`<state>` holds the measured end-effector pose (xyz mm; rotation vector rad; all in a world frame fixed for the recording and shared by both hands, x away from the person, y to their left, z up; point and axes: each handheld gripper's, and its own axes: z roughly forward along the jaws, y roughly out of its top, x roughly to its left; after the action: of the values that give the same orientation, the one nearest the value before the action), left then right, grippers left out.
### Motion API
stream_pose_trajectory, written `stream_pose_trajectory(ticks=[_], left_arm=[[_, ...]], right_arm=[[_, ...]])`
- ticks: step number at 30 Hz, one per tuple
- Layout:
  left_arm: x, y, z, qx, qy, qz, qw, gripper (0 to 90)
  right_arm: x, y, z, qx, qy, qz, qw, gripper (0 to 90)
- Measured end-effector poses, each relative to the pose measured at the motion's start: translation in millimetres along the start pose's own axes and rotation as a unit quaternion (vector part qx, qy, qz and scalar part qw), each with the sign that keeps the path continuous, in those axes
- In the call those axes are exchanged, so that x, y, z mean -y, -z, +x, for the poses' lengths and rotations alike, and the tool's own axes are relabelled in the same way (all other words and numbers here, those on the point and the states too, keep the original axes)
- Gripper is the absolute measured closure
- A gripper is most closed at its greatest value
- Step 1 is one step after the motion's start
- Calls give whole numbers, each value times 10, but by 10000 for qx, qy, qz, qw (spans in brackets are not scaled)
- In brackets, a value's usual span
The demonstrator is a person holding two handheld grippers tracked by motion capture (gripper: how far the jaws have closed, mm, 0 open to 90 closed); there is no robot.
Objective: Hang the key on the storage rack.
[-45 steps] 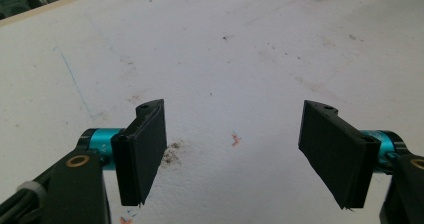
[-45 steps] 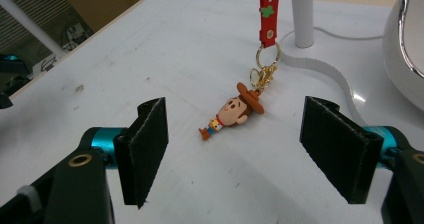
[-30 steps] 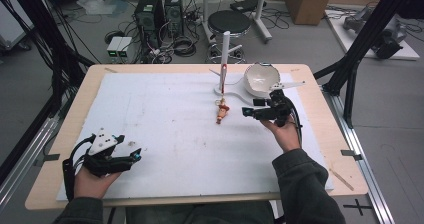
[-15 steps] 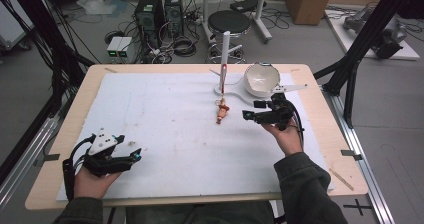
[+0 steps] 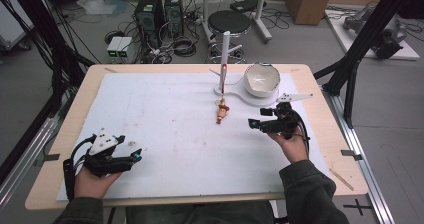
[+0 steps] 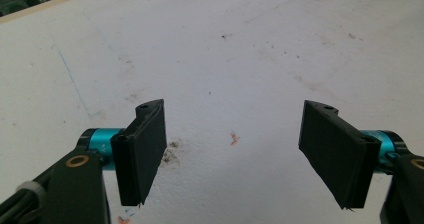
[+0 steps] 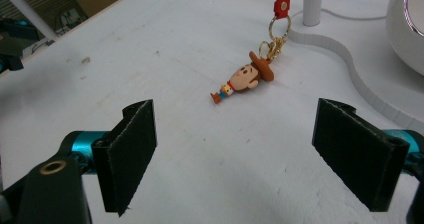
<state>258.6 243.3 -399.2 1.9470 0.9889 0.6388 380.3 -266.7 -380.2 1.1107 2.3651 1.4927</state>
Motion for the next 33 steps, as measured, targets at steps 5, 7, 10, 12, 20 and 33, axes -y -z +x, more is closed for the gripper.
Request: stream_pose_trajectory(ticks=[5,7,10,12,20,33], left_arm=[[1,1,2,1,0,11,10000,273],[0,1,2,0,3,1,10000,273],[1,-1,3,5,-1,8,10000,272],[3,-3,2,4,4,10,10000,273],[16,-11,6,46,37,36,10000,271],[49,-4,20,83,76,69,9999,271]], right_arm=[[72,30,7,46,28,21,10000,162],[97,44,12,66,74,21,9999,162],[130,61,29,91,85,43,9999,154],[151,69,30,105,119,39,9999,149],[237,120,57,171,199,26,9997,135],[388,231,63,283,203,0,9994,125]])
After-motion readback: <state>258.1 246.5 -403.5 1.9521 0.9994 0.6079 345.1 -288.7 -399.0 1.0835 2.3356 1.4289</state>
